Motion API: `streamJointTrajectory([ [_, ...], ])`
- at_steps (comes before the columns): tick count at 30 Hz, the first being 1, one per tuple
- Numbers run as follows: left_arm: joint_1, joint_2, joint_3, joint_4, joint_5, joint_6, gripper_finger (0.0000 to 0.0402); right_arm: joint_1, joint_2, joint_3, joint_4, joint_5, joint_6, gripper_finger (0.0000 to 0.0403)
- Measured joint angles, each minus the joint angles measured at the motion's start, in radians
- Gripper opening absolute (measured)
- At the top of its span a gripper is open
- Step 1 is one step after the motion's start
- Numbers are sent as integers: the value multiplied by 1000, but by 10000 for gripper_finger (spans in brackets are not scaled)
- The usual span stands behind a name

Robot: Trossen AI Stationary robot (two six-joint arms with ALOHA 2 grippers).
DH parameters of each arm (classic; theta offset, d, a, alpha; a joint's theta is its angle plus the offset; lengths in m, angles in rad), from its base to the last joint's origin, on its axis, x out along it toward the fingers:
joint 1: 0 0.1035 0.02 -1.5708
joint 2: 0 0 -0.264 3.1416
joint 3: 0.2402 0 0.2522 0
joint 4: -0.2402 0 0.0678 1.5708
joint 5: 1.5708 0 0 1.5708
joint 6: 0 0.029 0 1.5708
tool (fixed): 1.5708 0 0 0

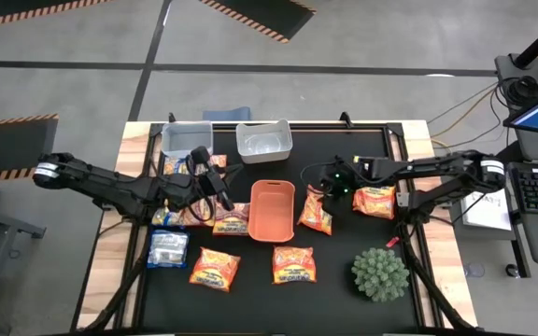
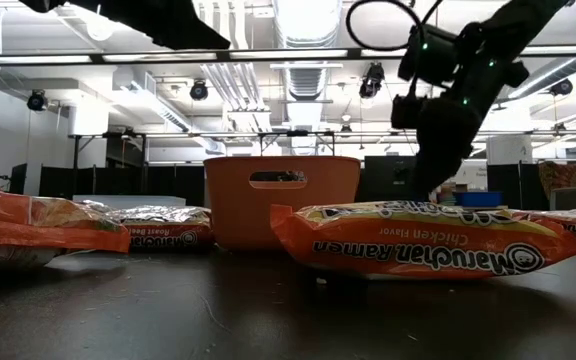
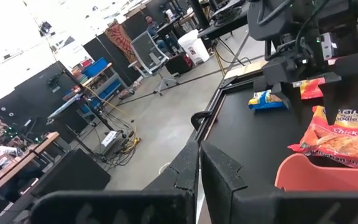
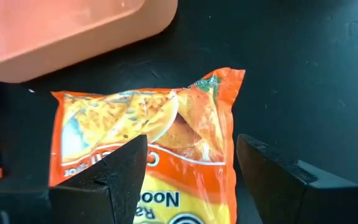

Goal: Sort Maruchan noodles
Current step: Put the orange bag into the white bin

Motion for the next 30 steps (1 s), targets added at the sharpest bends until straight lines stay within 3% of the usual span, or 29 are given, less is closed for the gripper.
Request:
streamJointTrajectory([
  [12, 0, 0, 0, -15, 1, -48, 0, -40, 7, -139, 224, -69, 6, 240],
  [25, 0, 0, 0, -22, 1, -55, 0, -94, 5, -342, 583, -177, 146, 242],
  [30, 0, 0, 0, -22, 0, -55, 0, -94, 6, -371, 631, -183, 187, 226],
])
